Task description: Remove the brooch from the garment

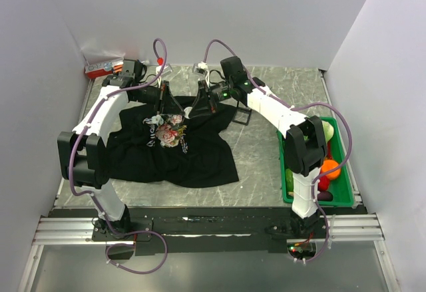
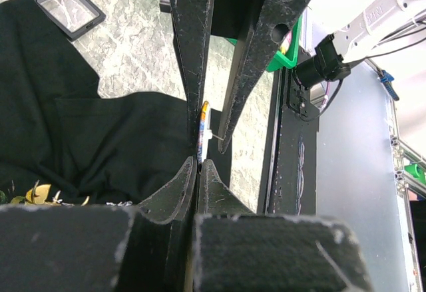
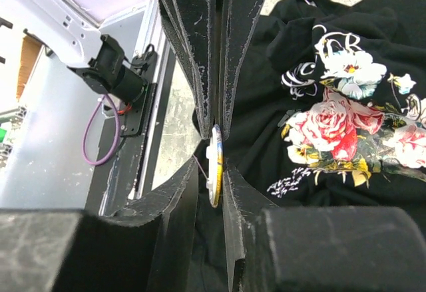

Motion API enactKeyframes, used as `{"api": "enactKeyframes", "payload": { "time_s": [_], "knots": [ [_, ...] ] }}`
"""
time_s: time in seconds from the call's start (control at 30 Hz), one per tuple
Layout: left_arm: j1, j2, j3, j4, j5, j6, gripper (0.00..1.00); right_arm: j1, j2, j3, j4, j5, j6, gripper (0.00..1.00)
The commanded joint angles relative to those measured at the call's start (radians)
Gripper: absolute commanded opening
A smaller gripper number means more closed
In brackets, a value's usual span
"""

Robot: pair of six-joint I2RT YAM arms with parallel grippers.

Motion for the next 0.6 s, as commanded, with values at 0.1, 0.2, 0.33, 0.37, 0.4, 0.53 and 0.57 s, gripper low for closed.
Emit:
{"api": "enactKeyframes", "payload": {
  "time_s": [0.1,0.2,0.33,0.37,0.4,0.53,0.57],
  "knots": [
    [-0.008,-0.058,0.037,0.013,0.035,0.020,0.01,0.005,0.003,0.001,0.051,-0.011,0.061,0.23],
    [-0.012,-0.063,0.037,0.003,0.032,0.030,0.01,0.005,0.006,-0.008,0.063,-0.003,0.078,0.20],
    [-0.031,-0.068,0.045,-0.017,0.015,0.065,0.01,0.002,0.009,-0.019,0.085,0.015,0.116,0.17],
    [-0.035,-0.072,0.046,-0.021,0.008,0.076,0.01,0.002,0.010,-0.022,0.091,0.017,0.125,0.15],
    [-0.045,-0.074,0.052,-0.035,-0.006,0.085,0.01,0.000,0.012,-0.023,0.097,0.020,0.142,0.15],
    [-0.063,-0.083,0.058,-0.046,-0.031,0.118,0.01,-0.009,0.020,-0.046,0.160,0.021,0.233,0.14],
    [-0.062,-0.088,0.057,-0.044,-0.032,0.118,0.01,-0.012,0.023,-0.053,0.172,0.020,0.251,0.13]
  ]
}}
